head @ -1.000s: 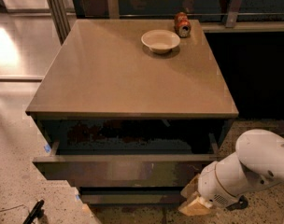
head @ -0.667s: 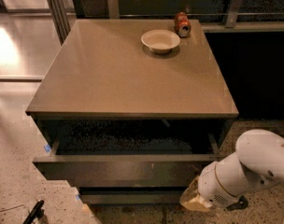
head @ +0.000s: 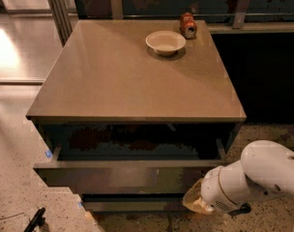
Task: Close top drawer
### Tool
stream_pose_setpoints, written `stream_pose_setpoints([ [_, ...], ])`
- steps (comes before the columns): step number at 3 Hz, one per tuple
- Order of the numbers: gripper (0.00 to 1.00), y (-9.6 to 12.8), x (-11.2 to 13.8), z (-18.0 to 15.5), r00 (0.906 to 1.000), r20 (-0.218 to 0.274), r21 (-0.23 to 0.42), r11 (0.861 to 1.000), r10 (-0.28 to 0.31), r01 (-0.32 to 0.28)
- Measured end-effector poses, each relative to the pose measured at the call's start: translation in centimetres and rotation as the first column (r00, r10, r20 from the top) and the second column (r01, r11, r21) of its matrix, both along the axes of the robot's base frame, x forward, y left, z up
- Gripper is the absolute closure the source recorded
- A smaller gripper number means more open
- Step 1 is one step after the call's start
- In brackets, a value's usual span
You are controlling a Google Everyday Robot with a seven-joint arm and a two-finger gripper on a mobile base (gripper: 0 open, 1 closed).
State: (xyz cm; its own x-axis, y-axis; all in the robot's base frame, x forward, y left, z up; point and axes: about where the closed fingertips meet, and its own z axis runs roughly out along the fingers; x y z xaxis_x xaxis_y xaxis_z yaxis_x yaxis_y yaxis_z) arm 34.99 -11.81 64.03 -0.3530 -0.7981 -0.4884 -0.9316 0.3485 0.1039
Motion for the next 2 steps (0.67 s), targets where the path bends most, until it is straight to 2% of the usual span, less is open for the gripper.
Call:
stream_pose_setpoints([
  [2, 1.0, 0.87, 1.89, 0.16, 0.9947, 0.095, -0.02, 0.999, -0.041, 0.043],
])
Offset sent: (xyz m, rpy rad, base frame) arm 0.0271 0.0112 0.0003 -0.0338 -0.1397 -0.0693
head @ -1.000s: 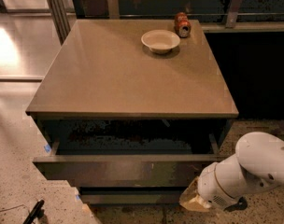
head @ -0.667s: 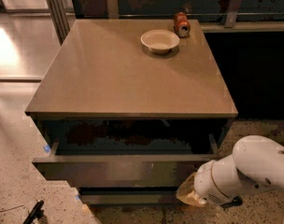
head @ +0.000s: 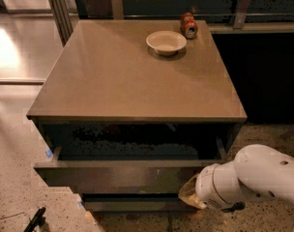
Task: Close top drawer
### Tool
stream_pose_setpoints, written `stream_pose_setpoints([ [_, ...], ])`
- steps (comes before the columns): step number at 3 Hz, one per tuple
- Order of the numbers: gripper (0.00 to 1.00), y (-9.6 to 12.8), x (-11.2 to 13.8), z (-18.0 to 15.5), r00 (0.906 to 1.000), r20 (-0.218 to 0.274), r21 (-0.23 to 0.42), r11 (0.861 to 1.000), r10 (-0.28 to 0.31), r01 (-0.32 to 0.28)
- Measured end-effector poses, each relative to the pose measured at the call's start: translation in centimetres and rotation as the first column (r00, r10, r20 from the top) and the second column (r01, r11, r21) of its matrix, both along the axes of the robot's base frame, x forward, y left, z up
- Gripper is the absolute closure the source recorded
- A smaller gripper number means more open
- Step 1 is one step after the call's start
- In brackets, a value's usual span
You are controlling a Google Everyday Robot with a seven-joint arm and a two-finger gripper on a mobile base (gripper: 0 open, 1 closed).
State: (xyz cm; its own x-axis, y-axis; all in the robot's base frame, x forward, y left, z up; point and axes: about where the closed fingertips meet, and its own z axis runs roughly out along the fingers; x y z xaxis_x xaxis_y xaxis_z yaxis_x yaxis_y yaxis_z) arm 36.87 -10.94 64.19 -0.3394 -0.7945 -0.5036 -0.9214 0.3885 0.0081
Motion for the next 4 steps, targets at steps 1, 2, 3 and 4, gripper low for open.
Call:
stream_pose_setpoints([
  [1, 1.0, 0.1, 0.3, 0.0, 0.9993, 0.032, -0.016, 1.0, -0.019, 0.019],
  [2, 1.0, 0.1, 0.7, 0.0, 0.9969, 0.069, -0.046, 0.998, -0.038, 0.041],
  [3, 1.0, 0.1, 0.7, 0.1, 0.9966, 0.072, -0.048, 0.998, -0.04, 0.044],
  [4, 1.0, 1.4, 2.7, 0.1, 0.9933, 0.11, -0.041, 0.998, -0.035, 0.04],
])
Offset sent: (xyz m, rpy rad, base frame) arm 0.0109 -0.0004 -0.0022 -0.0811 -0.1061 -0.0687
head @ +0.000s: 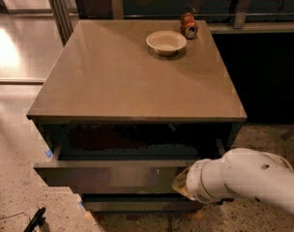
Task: Close top drawer
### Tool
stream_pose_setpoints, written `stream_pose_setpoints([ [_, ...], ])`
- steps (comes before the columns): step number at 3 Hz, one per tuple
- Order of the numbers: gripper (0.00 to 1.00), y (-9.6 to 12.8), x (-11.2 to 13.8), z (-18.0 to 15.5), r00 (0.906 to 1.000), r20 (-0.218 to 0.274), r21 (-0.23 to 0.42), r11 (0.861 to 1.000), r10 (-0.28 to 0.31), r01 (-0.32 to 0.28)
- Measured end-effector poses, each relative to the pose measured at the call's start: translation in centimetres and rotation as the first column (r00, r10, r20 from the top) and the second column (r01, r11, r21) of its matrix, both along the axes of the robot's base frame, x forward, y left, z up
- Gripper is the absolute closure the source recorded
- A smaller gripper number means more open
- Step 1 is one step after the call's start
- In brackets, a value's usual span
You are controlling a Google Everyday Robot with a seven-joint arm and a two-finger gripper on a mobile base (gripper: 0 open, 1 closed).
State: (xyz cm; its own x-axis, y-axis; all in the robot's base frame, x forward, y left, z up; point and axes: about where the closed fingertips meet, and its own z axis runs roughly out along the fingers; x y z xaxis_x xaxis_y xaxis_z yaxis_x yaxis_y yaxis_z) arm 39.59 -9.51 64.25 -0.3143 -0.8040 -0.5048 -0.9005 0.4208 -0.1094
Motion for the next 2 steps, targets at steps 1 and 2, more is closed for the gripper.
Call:
stream_pose_setpoints([
  [1, 1.0, 0.07, 0.06, 0.0, 1.0, 0.001, 0.0, 1.0, 0.001, -0.001],
  [2, 0.84, 0.07, 0.06, 0.01, 1.0, 0.001, 0.0, 1.0, 0.001, -0.001],
])
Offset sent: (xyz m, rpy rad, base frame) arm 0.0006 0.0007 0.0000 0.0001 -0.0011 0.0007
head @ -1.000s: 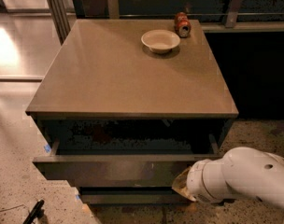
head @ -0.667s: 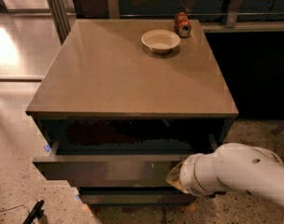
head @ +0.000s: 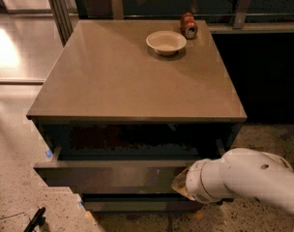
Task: Close top drawer
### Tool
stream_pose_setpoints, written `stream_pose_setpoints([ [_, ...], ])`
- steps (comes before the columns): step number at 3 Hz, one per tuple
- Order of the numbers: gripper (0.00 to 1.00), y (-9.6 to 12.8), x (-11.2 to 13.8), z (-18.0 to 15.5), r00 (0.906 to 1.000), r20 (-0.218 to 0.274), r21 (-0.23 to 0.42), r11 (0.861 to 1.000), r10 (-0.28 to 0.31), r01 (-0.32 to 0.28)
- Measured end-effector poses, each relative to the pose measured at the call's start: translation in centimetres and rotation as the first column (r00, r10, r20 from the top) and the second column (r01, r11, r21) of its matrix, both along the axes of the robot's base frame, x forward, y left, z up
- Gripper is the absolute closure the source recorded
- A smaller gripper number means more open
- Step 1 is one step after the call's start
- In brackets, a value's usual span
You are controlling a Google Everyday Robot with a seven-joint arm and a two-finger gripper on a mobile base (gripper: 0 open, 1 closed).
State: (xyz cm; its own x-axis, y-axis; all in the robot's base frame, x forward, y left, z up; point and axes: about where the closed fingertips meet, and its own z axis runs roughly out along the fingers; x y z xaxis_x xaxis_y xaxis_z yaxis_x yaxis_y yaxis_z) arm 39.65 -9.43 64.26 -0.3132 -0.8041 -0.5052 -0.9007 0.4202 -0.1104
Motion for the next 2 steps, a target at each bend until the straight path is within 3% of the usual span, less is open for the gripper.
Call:
stream_pose_setpoints([
  [1, 0.61, 0.0, 0.0, 0.0, 1.0, 0.0, 0.0, 1.0, 0.0, 0.0],
  [2, 0.3, 0.0, 0.0, 0.0, 1.0, 0.0, 0.0, 1.0, 0.0, 0.0],
])
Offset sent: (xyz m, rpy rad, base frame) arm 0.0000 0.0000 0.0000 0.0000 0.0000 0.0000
